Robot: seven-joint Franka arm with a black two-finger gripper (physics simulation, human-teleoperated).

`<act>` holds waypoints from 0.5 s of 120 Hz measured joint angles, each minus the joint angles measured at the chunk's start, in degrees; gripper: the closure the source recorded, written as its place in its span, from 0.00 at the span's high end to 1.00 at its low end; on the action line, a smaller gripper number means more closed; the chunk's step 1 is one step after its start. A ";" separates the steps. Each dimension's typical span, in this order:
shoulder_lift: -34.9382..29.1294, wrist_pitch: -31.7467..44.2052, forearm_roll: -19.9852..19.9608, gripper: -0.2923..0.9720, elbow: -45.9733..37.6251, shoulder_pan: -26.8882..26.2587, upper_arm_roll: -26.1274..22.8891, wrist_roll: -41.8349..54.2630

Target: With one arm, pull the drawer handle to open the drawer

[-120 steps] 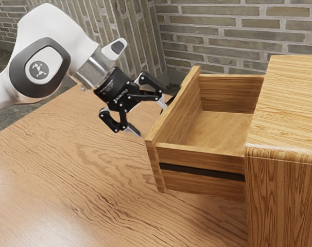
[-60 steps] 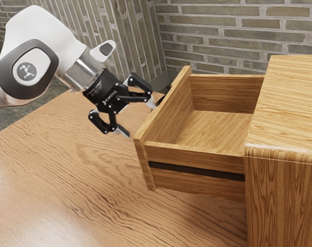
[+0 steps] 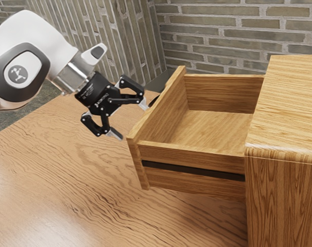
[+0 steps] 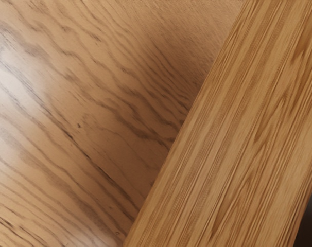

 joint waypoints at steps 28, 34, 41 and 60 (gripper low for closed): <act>-0.94 0.00 -0.03 0.76 -1.42 3.63 -2.51 0.05; -1.04 -0.01 -0.02 0.76 -1.58 4.00 -2.78 0.06; -1.17 -0.02 -0.02 0.76 -1.65 4.16 -2.91 0.07; -2.06 0.00 0.05 0.76 -2.44 4.78 -2.97 0.10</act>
